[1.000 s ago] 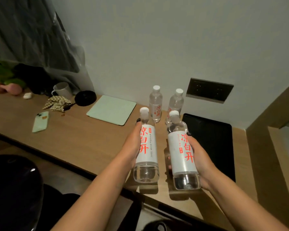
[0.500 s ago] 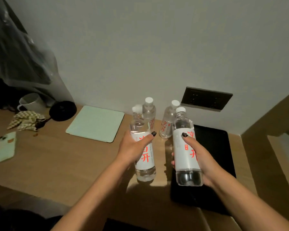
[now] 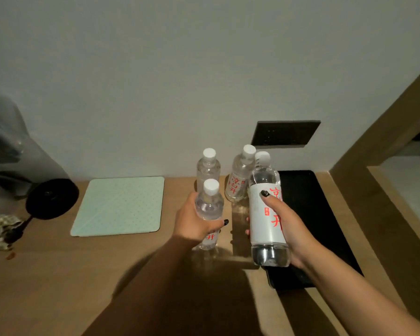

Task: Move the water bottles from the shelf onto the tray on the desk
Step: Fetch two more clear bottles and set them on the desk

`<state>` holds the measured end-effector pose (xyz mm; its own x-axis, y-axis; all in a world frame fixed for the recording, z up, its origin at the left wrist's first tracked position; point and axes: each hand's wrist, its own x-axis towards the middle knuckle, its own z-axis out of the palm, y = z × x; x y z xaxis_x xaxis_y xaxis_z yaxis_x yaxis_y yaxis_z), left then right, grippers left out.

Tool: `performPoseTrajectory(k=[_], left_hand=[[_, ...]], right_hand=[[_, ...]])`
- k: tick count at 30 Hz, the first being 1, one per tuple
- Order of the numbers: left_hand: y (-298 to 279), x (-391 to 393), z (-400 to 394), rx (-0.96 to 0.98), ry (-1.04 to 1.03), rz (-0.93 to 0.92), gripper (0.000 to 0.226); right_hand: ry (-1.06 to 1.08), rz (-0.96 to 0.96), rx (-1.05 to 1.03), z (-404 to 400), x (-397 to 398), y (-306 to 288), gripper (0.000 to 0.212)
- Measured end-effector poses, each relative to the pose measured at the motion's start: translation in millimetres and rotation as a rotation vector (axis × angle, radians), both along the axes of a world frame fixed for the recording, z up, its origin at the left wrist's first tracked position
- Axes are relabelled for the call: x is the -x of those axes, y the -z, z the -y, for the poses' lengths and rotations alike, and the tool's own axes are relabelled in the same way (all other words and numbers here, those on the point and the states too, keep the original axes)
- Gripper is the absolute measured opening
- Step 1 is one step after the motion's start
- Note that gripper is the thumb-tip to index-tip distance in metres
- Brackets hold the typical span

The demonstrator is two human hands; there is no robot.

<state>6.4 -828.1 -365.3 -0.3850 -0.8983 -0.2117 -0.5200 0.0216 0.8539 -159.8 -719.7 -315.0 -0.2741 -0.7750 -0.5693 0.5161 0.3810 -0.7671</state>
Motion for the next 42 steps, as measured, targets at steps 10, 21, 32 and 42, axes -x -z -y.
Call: performPoseTrajectory(k=[10,21,32,42], left_hand=[[14.3,4.9,-0.8,-0.014,0.037,-0.126,0.068],[6.5,5.2,-8.5,-0.018,0.03,-0.113,0.084],[-74.4,2.7,-59.1,0.459,0.164,-0.197,0.097],[-90.2,57.5,-72.0,0.265,0.304,-0.217,0.073]], right_hand=[[0.094,-0.092,-0.03,-17.6,-11.7,-5.9,0.048],[0.211,-0.38,-0.016,-25.6,-17.1,-5.6,0.037],[0.166,-0.536,0.278,-18.5,-2.3,-51.9,0.038],[-0.024,-0.482,0.447,-17.3,18.7,-80.2,0.05]])
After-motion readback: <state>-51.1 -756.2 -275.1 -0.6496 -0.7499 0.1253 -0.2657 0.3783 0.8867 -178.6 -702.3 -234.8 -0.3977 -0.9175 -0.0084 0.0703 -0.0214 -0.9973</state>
